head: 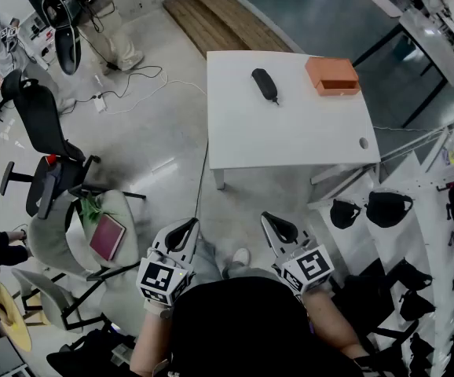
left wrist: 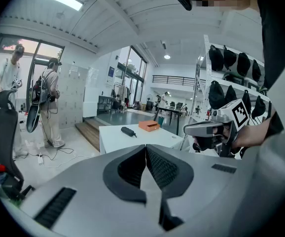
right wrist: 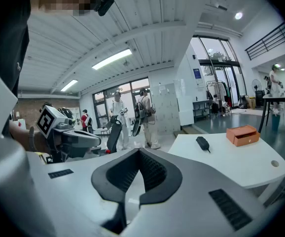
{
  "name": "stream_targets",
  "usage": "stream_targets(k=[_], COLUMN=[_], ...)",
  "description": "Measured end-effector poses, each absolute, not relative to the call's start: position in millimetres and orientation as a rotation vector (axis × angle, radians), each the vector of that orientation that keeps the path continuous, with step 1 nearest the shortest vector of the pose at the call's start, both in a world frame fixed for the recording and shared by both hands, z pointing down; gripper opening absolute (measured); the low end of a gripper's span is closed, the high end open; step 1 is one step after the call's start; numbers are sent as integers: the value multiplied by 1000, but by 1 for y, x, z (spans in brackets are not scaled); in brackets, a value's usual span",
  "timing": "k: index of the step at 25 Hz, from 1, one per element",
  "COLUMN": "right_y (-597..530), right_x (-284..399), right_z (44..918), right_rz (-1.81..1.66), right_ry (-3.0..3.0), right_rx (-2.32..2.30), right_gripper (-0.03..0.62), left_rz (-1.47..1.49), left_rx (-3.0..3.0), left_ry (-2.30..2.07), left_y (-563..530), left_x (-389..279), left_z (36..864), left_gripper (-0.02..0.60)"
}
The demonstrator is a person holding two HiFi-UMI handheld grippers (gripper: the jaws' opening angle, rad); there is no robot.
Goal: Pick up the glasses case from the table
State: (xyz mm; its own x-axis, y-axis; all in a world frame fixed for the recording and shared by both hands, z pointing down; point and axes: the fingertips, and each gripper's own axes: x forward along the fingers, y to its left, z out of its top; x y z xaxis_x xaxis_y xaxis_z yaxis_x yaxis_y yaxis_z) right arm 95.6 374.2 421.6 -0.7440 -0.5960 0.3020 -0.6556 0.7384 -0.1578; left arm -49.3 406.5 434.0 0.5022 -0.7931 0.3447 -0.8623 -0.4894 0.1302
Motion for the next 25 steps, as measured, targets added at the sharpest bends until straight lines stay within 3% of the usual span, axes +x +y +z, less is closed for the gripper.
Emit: stream_targets(k=[6,17,18,20,25], right_y=[384,351,347,335,309], right_x=[101,42,33,14,-26], right_z=[419,407,406,407,412], right_rz=[386,374,374,376,394], right_ry=[-2715,-2772,-2782,-2775,-2739], right_rx=[983,978,969,954,985], right_gripper=[26,30,63,266,299], left_rz=[348,286,273,269,267], left_rx=[2468,2515,2519,2522,2531], left_ry=[-1419,-1427,-1441,-1443,-1410], left_y=[416,379,373,360,335], left_x=[-48,-100,-109,-128,-171], left_z=[424,413,411,413,418], left_gripper=[18,23,37,151,183])
